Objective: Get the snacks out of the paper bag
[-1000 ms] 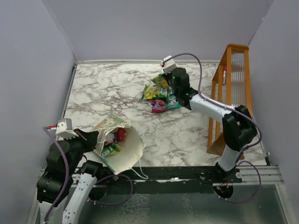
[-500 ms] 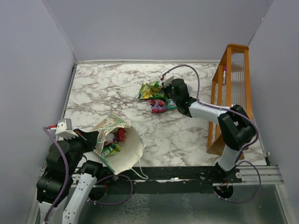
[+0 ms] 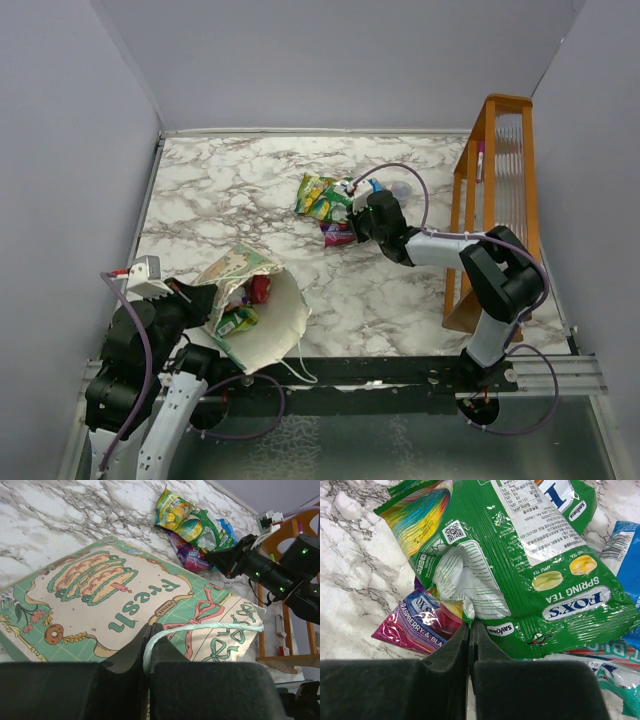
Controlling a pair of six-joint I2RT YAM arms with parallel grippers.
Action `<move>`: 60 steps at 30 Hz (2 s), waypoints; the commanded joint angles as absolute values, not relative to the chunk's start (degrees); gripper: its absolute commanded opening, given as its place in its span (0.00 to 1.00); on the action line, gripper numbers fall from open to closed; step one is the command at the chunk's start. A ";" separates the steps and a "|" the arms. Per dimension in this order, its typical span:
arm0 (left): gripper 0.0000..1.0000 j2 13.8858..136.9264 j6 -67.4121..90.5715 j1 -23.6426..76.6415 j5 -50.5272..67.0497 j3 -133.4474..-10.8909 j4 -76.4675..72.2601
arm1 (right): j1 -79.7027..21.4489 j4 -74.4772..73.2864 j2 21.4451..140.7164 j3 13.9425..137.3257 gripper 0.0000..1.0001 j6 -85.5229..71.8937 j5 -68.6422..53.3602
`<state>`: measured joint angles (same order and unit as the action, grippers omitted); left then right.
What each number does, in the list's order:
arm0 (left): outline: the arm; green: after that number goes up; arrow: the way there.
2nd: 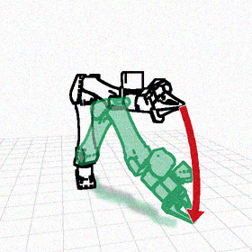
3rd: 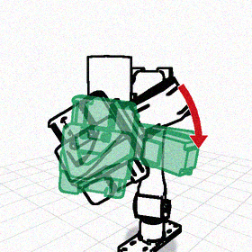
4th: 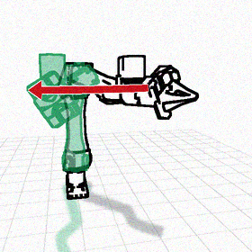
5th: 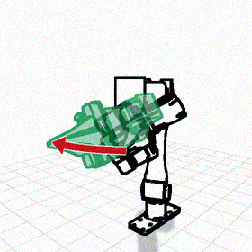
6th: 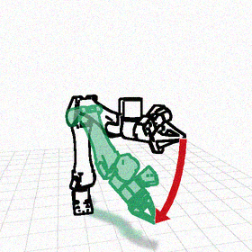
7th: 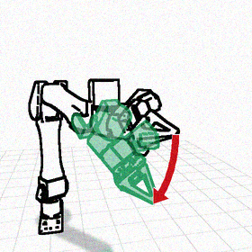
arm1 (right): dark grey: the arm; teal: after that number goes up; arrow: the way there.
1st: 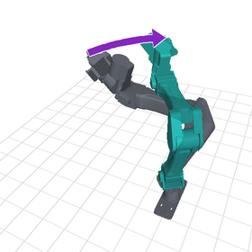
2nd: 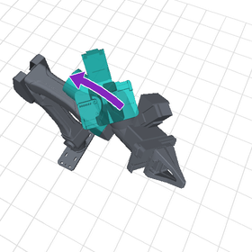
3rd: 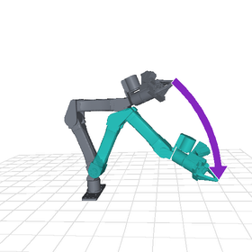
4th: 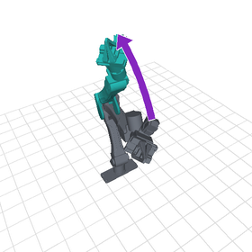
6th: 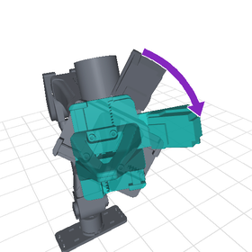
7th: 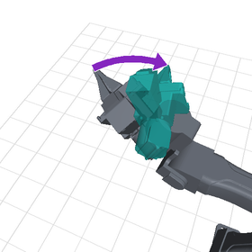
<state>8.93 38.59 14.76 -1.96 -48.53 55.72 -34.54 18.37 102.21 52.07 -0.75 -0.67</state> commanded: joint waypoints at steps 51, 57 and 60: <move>0.00 5.21 40.59 15.03 -2.36 -48.35 57.10 | -75.61 7.37 99.35 67.42 0.57 51.20 -11.90; 0.00 5.38 40.84 15.03 -2.40 -48.50 56.91 | -75.73 7.86 104.98 69.93 0.61 55.55 -6.03; 0.00 5.60 40.74 15.03 -2.37 -48.51 56.70 | -75.68 8.97 107.38 70.57 0.62 57.54 -4.19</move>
<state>4.99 40.47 14.76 -0.99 -47.20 56.25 -75.37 8.08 104.20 68.66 53.41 -9.80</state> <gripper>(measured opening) 0.010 0.616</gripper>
